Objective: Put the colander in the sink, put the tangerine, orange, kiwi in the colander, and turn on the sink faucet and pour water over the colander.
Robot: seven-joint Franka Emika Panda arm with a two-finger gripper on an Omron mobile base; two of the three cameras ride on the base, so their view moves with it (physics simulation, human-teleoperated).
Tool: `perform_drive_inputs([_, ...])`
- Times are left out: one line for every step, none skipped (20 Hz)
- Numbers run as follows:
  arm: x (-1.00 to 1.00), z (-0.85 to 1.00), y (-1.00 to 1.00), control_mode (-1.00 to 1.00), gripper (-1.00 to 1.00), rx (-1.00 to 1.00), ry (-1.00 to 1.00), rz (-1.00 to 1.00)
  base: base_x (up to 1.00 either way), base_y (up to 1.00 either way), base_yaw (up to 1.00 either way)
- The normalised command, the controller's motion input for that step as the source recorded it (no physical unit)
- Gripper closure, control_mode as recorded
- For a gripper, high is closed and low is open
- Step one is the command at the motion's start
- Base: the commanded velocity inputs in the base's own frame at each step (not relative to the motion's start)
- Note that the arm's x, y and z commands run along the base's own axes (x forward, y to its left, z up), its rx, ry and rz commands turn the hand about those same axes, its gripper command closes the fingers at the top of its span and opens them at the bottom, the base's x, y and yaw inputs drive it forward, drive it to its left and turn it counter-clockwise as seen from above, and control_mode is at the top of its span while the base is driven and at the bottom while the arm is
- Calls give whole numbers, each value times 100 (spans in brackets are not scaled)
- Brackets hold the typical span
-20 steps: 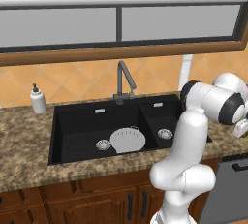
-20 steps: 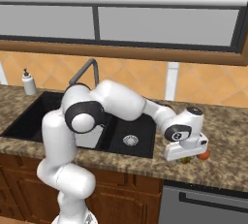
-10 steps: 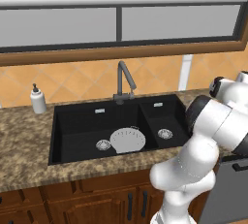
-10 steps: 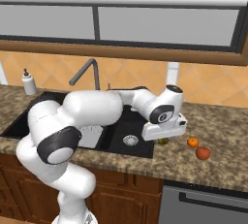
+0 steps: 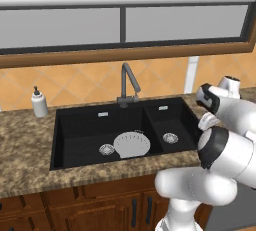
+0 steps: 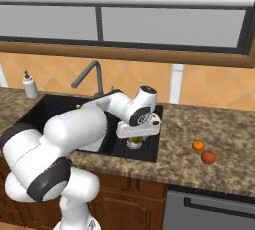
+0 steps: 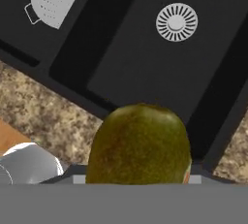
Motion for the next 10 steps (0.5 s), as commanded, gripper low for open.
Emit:
perform_drive_inputs([29, 6, 100, -100, 100, 10, 0, 0, 0, 0, 0])
perform_drive_inputs([33, 2, 100, -100, 100, 10, 0, 0, 0, 0, 0])
perform_drive_inputs([34, 0, 100, -100, 100, 11, 0, 0, 0, 0, 0])
perform_drive_inputs([34, 0, 100, -100, 100, 10, 0, 0, 0, 0, 0])
perform_drive_inputs([37, 0, 100, -100, 100, 10, 1, 0, 0, 0, 0])
perform_drive_inputs([36, 0, 100, -100, 100, 9, 0, 0, 0, 0, 0])
perform_drive_inputs([34, 0, 100, -100, 100, 8, 0, 0, 0, 0, 0])
perform_drive_inputs([32, 0, 100, -100, 100, 7, 0, 0, 0, 0, 0])
perform_drive_inputs([27, 0, 100, -100, 100, 5, 0, 0, 0, 0, 0])
perform_drive_inputs([26, 0, 100, -100, 100, 4, 0, 0, 0, 0, 0])
